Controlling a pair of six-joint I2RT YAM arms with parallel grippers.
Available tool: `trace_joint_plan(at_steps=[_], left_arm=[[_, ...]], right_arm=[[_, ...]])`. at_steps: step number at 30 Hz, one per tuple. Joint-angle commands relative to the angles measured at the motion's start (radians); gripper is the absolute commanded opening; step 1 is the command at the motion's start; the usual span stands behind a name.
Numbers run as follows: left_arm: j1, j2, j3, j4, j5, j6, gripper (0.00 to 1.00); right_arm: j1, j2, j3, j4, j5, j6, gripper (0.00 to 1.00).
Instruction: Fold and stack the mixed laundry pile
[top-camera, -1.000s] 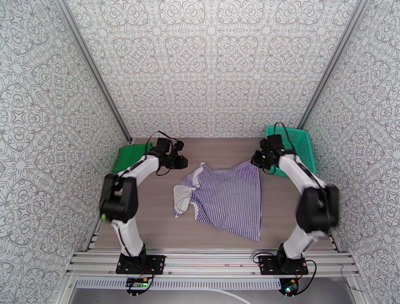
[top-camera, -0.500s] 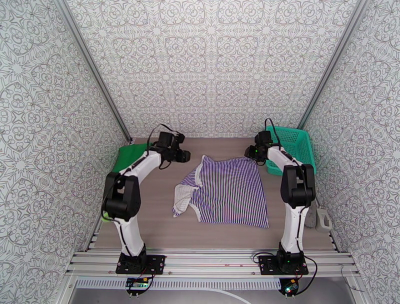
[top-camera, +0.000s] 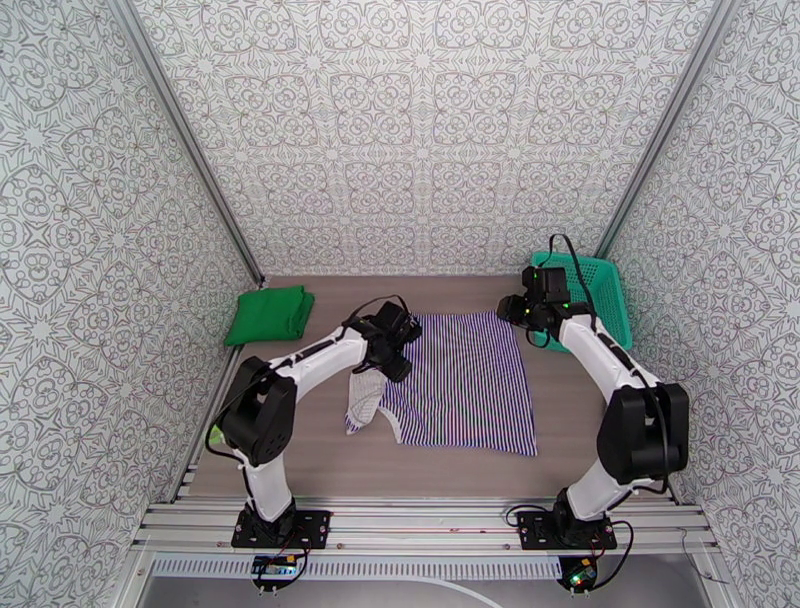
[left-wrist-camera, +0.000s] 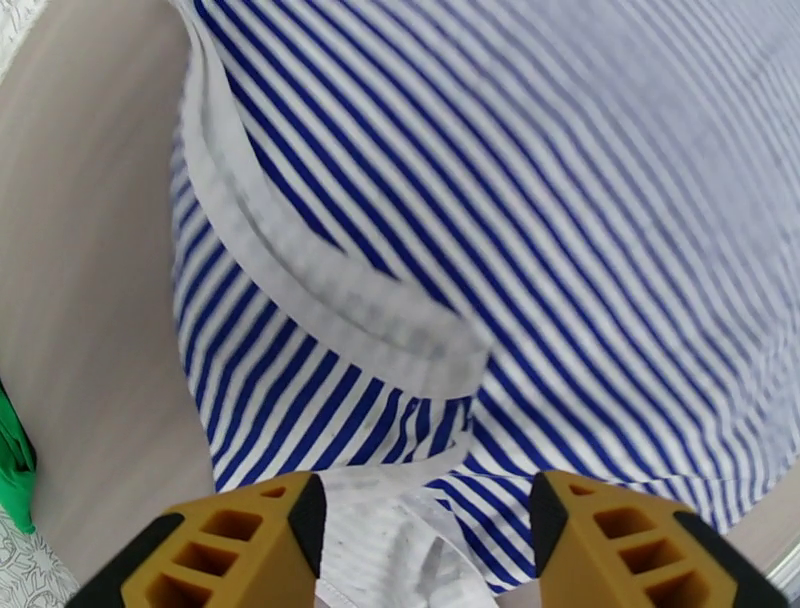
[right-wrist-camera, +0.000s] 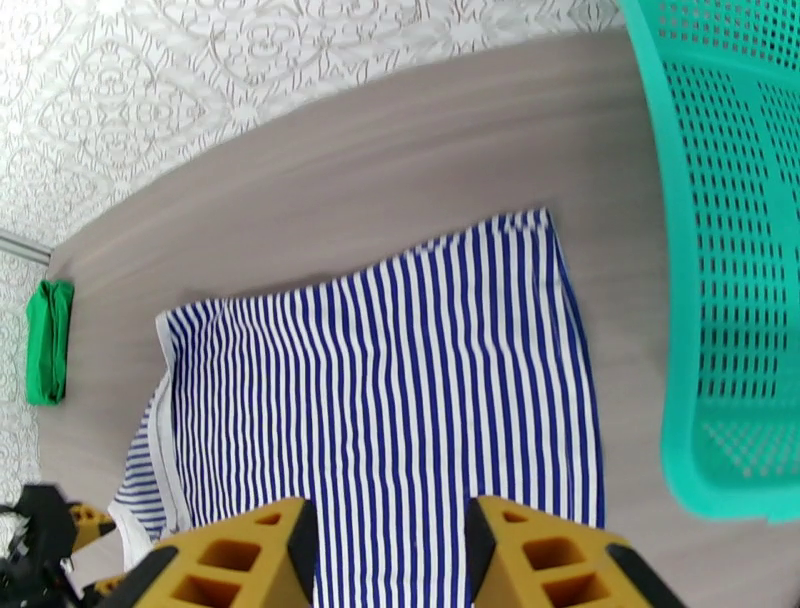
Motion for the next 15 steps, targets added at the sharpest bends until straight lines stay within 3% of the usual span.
trace_joint_plan(at_steps=[1, 5, 15], left_arm=[[-0.017, 0.063, 0.044, -0.047, -0.025, 0.049, 0.61], [-0.013, 0.129, 0.085, -0.054, -0.033, 0.051, 0.55], [0.005, 0.150, 0.119, -0.025, -0.052, 0.034, 0.28]], right_arm=[[0.008, -0.011, -0.041, -0.008, -0.009, 0.009, 0.45], [0.009, -0.013, -0.046, 0.002, -0.021, 0.023, 0.44], [0.016, -0.008, -0.046, 0.001, -0.034, 0.020, 0.43]])
